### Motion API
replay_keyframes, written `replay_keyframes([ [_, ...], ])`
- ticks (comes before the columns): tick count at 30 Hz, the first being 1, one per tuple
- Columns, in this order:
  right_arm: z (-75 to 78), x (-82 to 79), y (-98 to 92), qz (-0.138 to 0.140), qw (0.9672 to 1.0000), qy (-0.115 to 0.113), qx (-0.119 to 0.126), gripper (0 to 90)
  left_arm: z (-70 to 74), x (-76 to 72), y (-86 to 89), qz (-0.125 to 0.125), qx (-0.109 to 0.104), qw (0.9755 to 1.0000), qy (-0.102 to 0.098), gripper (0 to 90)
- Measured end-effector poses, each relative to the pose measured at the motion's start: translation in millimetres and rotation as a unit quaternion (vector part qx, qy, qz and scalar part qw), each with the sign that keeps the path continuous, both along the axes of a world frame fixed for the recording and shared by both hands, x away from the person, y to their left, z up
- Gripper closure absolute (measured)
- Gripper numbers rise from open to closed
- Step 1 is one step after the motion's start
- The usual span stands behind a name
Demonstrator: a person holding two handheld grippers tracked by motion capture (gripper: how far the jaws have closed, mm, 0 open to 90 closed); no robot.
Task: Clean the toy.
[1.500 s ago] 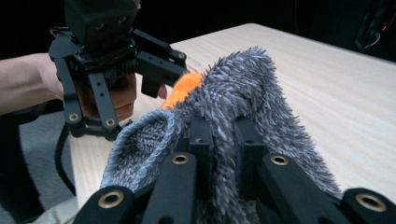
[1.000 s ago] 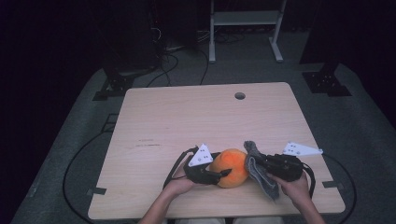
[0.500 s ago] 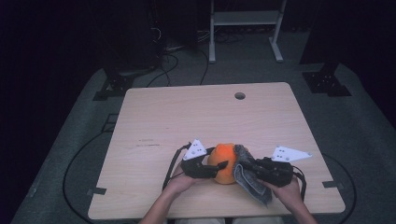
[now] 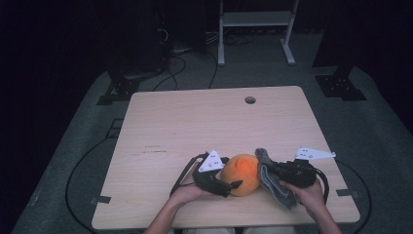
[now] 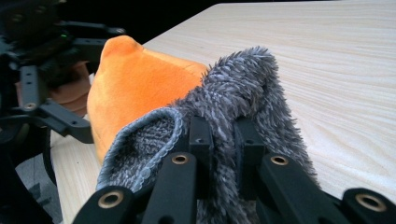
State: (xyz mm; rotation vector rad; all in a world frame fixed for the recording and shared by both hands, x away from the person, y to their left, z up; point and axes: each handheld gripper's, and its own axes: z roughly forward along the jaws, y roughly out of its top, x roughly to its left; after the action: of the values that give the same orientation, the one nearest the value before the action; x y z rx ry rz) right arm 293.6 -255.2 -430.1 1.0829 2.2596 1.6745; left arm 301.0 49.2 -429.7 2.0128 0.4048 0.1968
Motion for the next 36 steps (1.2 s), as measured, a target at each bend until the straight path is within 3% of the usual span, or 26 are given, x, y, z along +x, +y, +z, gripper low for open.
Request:
replay_keyframes([
  [3, 4.0, -2.0, 2.2, 0.003, 0.9999, -0.008, -0.006, 80.2, 3.0, -7.0, -1.0, 0.01, 0.001, 0.999, -0.044, 36.0],
  [5, 8.1, -3.8, 2.7, 0.002, 0.9998, -0.018, 0.007, 80.2, 7.0, -7.7, -0.2, 0.032, -0.012, 0.9974, -0.064, 40.3],
  [7, 13.8, -7.6, 8.4, 0.016, 0.999, -0.034, 0.023, 80.2, 5.3, -6.4, -3.0, 0.043, 0.012, 0.9965, -0.071, 40.5],
  [12, 25.9, -21.9, 38.6, 0.05, 0.995, -0.075, -0.042, 80.2, -0.1, -14.7, -3.5, 0.011, 0.041, 0.9943, -0.097, 41.4],
  [14, 30.6, -23.2, 38.0, 0.057, 0.9949, -0.079, -0.027, 80.2, -1.3, -18.5, -3.6, -0.006, 0.052, 0.993, -0.106, 41.9],
  [16, 32.5, -21.5, 35.1, 0.049, 0.9952, -0.08, -0.03, 80.2, -1.0, -22.5, -6.2, -0.019, 0.065, 0.9911, -0.115, 41.6],
  [19, 26.8, -17.3, 29.2, 0.041, 0.9966, -0.066, -0.026, 80.1, -0.1, -21.2, -7.6, -0.016, 0.054, 0.9923, -0.111, 35.5],
  [21, 24.9, -17.0, 27.8, 0.042, 0.9967, -0.062, -0.03, 80.2, 2.5, -16.0, -9.4, 0.01, 0.042, 0.9948, -0.092, 20.9],
  [23, 24.6, -18.5, 29.8, 0.07, 0.9961, -0.044, -0.029, 80.2, 0.3, -15.4, -10.0, 0.002, 0.047, 0.9951, -0.087, 16.2],
  [25, 27.0, -21.8, 33.1, 0.088, 0.9942, -0.047, -0.04, 80.2, -2.7, -19.6, -8.1, -0.021, 0.052, 0.993, -0.104, 25.7],
  [29, 36.8, -21.9, 37.8, 0.092, 0.9933, -0.063, -0.03, 80.2, -3.8, -22.8, -8.1, -0.041, 0.066, 0.9917, -0.103, 35.4],
  [32, 33.3, -15.8, 42.1, 0.067, 0.9949, -0.068, -0.032, 80.2, -4.6, -24.6, -5.6, -0.05, 0.075, 0.9895, -0.113, 37.1],
  [36, 17.8, -3.8, 32.4, 0.037, 0.9979, -0.048, -0.024, 80.3, -7.0, -22.7, -3.6, -0.05, 0.068, 0.9902, -0.111, 37.7],
])
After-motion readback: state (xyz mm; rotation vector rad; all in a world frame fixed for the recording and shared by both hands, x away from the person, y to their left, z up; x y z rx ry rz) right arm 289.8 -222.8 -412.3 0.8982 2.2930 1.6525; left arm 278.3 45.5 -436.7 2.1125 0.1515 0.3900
